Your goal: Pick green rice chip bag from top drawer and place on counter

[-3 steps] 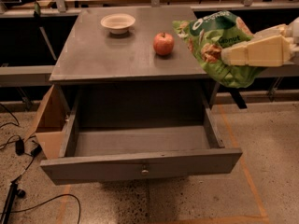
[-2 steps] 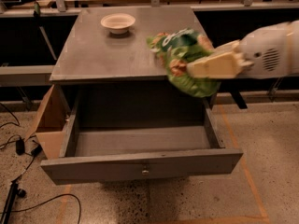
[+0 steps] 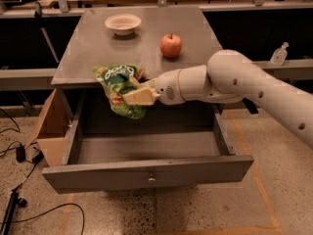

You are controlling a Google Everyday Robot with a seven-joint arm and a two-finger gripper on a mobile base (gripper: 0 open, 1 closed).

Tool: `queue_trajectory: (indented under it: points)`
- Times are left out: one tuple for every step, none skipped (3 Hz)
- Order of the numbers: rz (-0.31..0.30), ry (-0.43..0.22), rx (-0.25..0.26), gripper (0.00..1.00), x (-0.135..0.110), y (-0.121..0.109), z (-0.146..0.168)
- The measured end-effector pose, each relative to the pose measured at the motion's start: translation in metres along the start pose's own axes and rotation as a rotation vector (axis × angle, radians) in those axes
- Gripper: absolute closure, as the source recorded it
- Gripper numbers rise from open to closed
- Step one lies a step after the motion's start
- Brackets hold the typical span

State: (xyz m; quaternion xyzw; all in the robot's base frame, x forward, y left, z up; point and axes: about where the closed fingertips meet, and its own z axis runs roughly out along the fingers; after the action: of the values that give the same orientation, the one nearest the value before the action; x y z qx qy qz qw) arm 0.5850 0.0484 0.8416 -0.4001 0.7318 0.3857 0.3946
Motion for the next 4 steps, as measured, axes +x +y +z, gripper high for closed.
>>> queue_trajectory:
  points:
    - [-0.027,-0.089,0.028,1.0,-0.02,-0.037,0.042]
    - [-0.029,-0.094,0.029,1.0,-0.021,-0.039,0.044]
    - [-0.075,-0.131,0.103,1.0,-0.06,-0.041,0.008]
    - [-0.132,-0.175,0.161,1.0,-0.1,-0.033,-0.038]
